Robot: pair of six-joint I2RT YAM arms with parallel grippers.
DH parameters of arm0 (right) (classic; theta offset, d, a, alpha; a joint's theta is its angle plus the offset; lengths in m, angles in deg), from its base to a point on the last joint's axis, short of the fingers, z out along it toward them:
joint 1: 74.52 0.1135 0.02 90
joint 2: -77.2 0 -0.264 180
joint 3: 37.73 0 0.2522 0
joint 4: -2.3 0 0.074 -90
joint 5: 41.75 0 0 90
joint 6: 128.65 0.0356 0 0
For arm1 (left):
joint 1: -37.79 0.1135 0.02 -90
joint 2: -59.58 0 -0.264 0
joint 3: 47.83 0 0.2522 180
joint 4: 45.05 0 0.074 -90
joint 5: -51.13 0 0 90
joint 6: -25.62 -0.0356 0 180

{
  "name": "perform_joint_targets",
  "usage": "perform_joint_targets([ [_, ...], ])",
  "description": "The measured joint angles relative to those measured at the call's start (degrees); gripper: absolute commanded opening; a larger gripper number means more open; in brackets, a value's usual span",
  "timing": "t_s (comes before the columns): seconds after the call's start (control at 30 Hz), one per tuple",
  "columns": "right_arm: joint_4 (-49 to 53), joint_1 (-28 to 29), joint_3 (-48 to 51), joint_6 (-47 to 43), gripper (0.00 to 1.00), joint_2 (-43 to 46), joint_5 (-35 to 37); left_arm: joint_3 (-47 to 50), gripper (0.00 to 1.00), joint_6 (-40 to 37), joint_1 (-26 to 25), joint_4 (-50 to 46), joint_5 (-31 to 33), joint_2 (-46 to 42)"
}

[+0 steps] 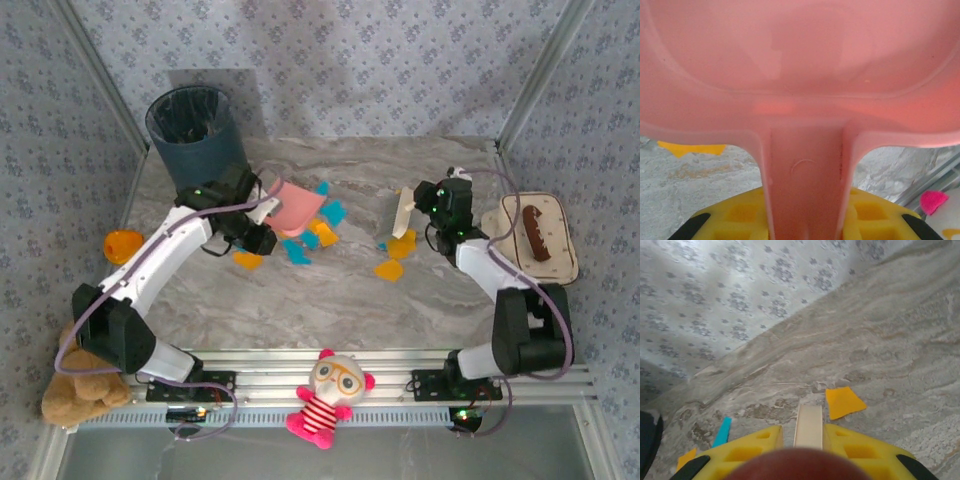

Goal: Sweep away the paper scraps from the table

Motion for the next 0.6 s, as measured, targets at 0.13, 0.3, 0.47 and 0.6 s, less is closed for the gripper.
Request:
perform_joint_targets([
  [0.13, 4.3, 0.0, 0.0, -4.1, 0.0, 6.3, 0.2, 0.0, 0.0, -1.5, -4.2, -0.6, 2.4, 2.0],
  [0.3, 10.7, 0.0, 0.4, -11.4, 0.0, 13.2, 1.6, 0.0, 0.0, -3.1, -8.6, -1.7, 5.0, 5.1],
  [0.47, 17.4, 0.0, 1.9, -17.9, 0.0, 17.1, 3.8, 0.0, 0.0, -4.6, -11.6, -2.8, 6.5, 7.9],
  [0.6, 22.5, 0.0, 3.6, -22.1, 0.0, 19.0, 6.4, -0.2, 0.0, -5.6, -14.6, -3.2, 7.3, 10.6],
])
